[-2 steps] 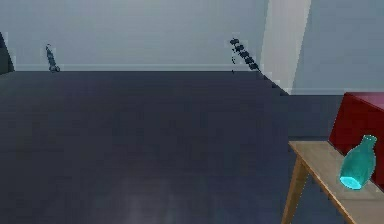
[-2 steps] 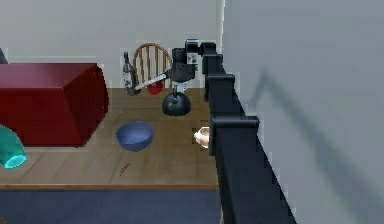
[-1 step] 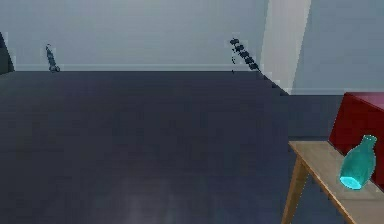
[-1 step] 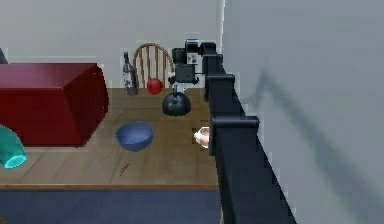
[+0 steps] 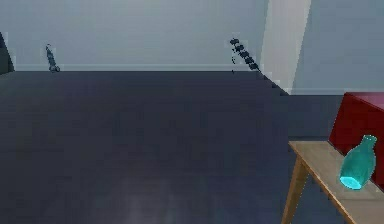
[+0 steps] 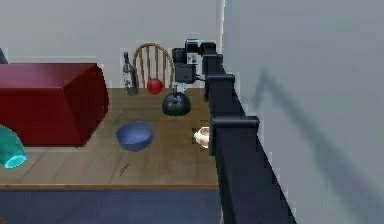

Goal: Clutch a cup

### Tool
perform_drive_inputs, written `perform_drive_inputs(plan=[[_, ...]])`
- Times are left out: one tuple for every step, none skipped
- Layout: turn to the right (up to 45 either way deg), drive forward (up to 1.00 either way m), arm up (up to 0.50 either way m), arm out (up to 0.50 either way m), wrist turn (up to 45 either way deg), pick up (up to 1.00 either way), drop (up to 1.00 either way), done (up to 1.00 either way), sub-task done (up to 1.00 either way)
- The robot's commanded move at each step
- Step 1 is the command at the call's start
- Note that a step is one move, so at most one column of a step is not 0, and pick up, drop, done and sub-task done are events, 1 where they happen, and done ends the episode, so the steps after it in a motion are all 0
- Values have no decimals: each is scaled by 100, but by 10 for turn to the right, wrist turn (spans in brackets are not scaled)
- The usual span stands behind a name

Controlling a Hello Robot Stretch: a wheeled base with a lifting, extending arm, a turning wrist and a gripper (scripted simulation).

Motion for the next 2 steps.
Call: perform_drive_inputs(plan=[[0, 0, -26, 0, 0, 0, 0, 0, 0], [0, 0, 0, 0, 0, 100, 0, 0, 0]])
